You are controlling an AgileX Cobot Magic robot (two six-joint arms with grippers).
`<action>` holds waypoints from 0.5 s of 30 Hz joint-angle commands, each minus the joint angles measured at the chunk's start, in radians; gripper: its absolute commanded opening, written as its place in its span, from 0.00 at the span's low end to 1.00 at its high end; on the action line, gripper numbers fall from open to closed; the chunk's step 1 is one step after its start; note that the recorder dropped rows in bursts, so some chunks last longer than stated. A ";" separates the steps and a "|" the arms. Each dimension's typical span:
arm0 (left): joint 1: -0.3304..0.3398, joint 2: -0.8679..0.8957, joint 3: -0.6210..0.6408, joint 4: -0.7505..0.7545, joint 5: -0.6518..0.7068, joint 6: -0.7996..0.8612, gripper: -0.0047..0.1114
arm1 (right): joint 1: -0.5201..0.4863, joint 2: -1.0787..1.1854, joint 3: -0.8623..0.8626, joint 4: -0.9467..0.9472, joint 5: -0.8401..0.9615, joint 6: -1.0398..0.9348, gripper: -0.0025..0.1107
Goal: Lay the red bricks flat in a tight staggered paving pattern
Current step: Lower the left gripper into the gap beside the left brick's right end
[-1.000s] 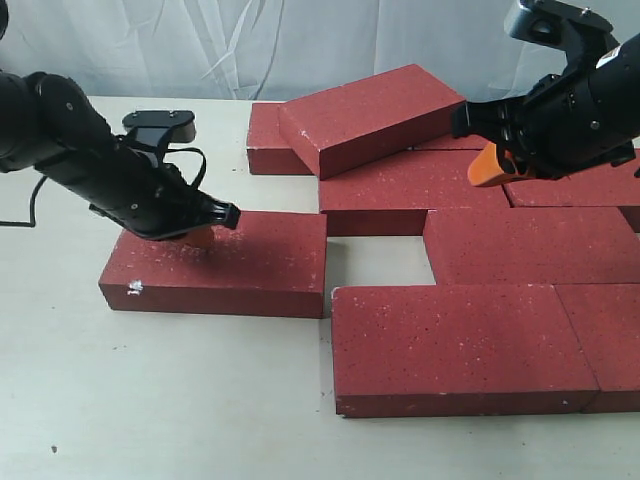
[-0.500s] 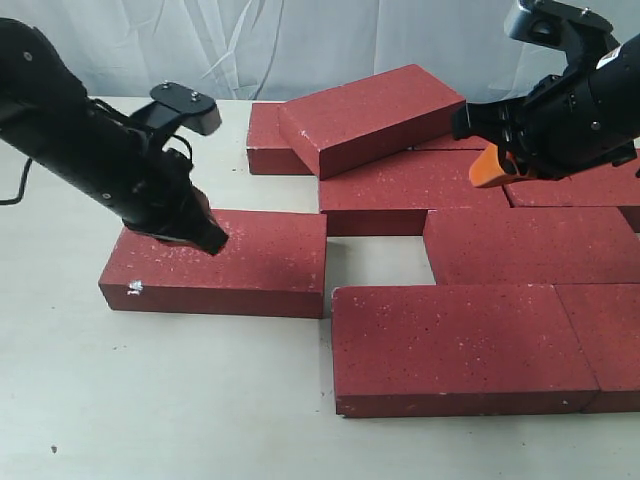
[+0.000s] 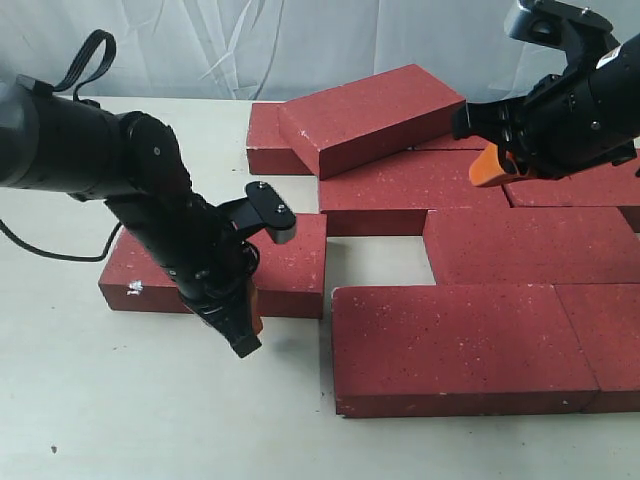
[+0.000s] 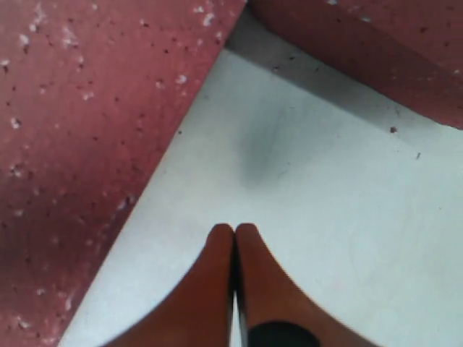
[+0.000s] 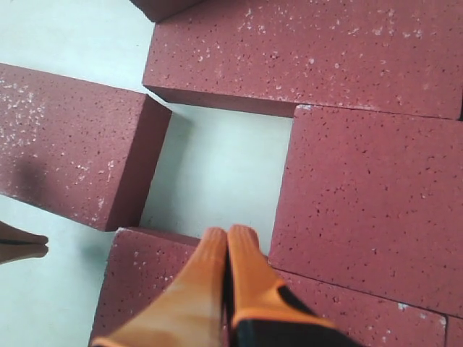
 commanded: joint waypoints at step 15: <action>-0.007 0.013 0.003 -0.056 -0.099 0.003 0.04 | -0.002 0.000 -0.004 -0.009 -0.006 -0.003 0.02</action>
